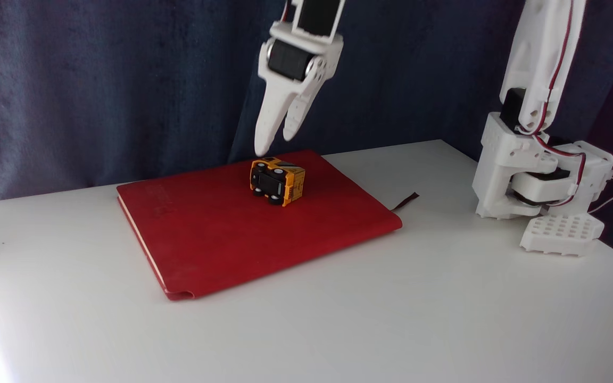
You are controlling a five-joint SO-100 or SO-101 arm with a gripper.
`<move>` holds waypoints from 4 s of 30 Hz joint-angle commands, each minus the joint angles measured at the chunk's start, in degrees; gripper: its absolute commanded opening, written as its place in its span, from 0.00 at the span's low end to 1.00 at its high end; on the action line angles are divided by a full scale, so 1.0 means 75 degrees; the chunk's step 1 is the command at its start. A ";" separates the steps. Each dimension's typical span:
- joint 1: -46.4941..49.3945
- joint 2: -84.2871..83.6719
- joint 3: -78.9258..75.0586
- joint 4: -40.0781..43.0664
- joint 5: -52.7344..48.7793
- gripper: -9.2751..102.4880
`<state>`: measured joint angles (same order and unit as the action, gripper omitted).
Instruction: Grasp a toy truck onto the red notebook.
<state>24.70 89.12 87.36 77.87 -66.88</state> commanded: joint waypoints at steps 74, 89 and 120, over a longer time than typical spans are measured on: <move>-0.6563 1.2023 1.0547 -0.1875 0.5789 0.11; -0.6316 1.3992 1.1508 -0.1242 0.5941 0.11; -0.6105 1.3992 1.1707 -0.1559 0.6023 0.08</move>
<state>-21.09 193.01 175.34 66.97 -21.80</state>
